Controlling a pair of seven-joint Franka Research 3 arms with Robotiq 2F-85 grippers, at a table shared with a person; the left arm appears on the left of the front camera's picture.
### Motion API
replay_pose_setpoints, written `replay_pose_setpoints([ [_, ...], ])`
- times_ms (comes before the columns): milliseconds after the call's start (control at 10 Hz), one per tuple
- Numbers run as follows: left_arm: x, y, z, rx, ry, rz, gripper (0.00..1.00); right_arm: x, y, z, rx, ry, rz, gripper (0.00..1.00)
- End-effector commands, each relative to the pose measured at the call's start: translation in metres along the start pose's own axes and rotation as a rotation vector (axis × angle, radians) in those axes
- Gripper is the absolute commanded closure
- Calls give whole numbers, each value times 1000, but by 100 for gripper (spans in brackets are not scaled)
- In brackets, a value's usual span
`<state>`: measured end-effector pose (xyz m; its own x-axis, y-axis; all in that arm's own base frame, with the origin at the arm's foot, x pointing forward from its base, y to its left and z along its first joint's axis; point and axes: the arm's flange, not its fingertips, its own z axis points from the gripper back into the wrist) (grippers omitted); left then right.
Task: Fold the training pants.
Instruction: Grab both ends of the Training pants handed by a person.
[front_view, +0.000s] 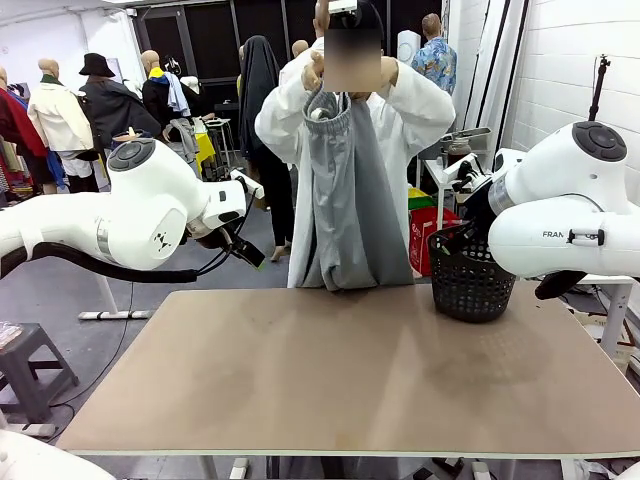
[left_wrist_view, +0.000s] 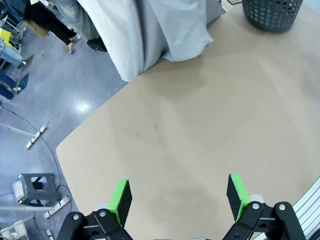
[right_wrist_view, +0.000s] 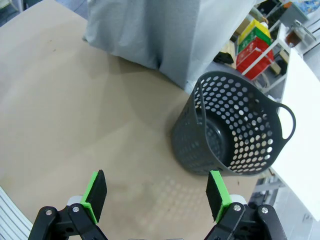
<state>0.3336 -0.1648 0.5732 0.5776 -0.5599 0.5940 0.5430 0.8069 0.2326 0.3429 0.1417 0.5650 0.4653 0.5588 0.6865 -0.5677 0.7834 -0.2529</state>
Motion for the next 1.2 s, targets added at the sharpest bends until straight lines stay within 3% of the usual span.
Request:
replay_pose_setpoints([
  [0,1,1,-2,4,-10,0,0,0,0,0,0,-3,1,0],
  [1100,1,1,-2,4,-10,0,0,0,0,0,0,-3,1,0],
])
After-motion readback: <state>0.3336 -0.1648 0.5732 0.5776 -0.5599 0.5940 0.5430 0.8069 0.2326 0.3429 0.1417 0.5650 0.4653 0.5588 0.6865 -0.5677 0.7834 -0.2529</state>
